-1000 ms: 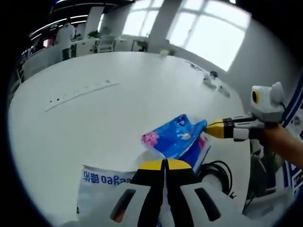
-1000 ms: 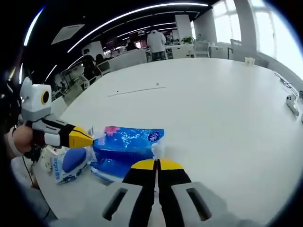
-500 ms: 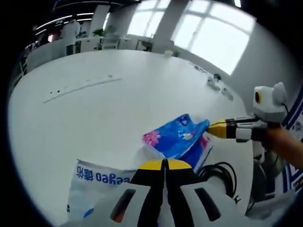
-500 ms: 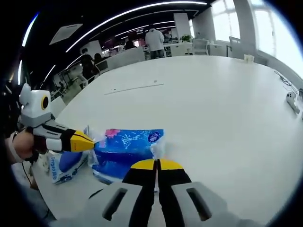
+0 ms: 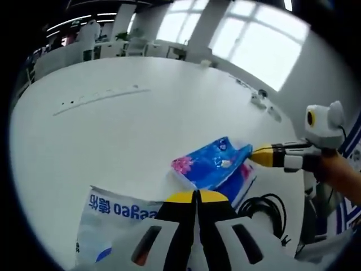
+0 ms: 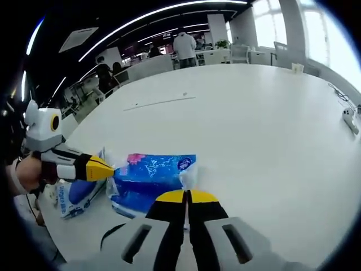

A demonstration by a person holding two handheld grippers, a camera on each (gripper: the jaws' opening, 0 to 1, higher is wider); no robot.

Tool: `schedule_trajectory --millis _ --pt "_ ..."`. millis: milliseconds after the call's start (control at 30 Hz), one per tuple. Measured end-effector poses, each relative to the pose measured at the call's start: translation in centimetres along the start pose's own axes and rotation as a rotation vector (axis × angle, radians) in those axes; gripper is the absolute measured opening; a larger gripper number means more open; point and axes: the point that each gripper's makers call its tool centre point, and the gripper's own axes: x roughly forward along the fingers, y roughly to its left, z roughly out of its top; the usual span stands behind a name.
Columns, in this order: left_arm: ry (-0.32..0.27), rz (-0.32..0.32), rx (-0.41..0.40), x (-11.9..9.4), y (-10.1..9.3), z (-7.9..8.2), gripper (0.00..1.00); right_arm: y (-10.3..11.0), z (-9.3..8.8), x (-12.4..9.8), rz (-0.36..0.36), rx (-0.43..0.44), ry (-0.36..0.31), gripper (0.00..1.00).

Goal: Arrange the tabletop items into an orderly group along one side of the table until the central work area is clear of visible clutter.

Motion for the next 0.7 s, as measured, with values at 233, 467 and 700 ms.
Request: schedule_trajectory --millis 233,467,700 --pt "-0.011 0.002 -0.022 0.16 0.13 0.04 0.00 -0.12 -0.21 0.14 -0.004 0.017 -0.003 0.00" --pt "-0.016 0.002 -0.030 0.16 0.07 -0.02 0.00 -0.19 -0.24 0.23 -0.008 0.026 -0.008 0.00" --pt "-0.026 0.010 -0.038 0.14 0.23 -0.04 0.02 -0.15 -0.28 0.28 -0.007 0.023 -0.005 0.00"
